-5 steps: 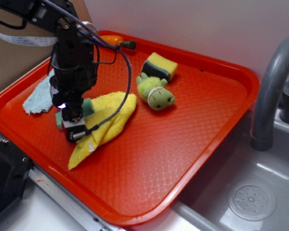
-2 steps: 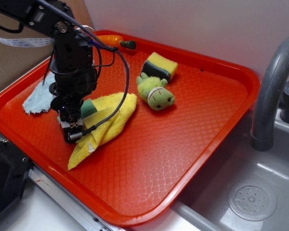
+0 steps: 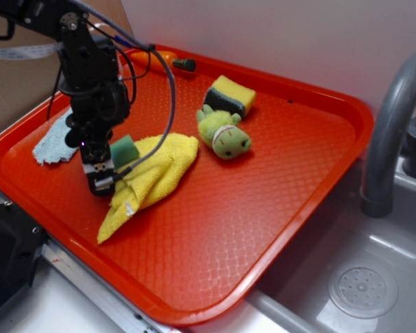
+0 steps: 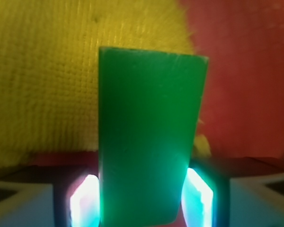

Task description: Grab the green block.

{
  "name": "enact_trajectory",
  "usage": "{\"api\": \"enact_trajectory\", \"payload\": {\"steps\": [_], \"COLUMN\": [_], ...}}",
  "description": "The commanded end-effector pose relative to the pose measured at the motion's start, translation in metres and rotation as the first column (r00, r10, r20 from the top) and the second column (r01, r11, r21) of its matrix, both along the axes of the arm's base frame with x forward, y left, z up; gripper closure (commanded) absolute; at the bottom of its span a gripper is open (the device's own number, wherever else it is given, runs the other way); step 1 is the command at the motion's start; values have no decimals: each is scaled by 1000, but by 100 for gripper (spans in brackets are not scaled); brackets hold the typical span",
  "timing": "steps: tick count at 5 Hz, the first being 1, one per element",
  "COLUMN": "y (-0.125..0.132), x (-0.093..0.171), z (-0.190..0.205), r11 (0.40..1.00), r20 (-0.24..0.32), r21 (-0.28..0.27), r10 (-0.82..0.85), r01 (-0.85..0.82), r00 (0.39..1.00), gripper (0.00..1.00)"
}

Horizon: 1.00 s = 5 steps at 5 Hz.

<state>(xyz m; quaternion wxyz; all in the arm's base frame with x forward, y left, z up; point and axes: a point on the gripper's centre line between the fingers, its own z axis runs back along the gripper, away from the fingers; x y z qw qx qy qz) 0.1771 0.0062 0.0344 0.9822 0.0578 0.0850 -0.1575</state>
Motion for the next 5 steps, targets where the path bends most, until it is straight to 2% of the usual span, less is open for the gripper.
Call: {"api": "enact_trajectory", "payload": {"steps": [1, 2, 3, 4, 5], "y": [-9, -11, -10, -8, -6], "x": [19, 23, 27, 33, 37], "z": [99, 139, 167, 187, 191], "r11": [978, 962, 956, 951, 964], "r20": [205, 272, 314, 377, 444], "r21": [-2, -68, -140, -154, -160], "r10": [205, 272, 290, 307, 263], "r01": [-209, -264, -258, -268, -213], "r00": [957, 923, 904, 874, 857], "gripper": [100, 100, 100, 100, 100]}}
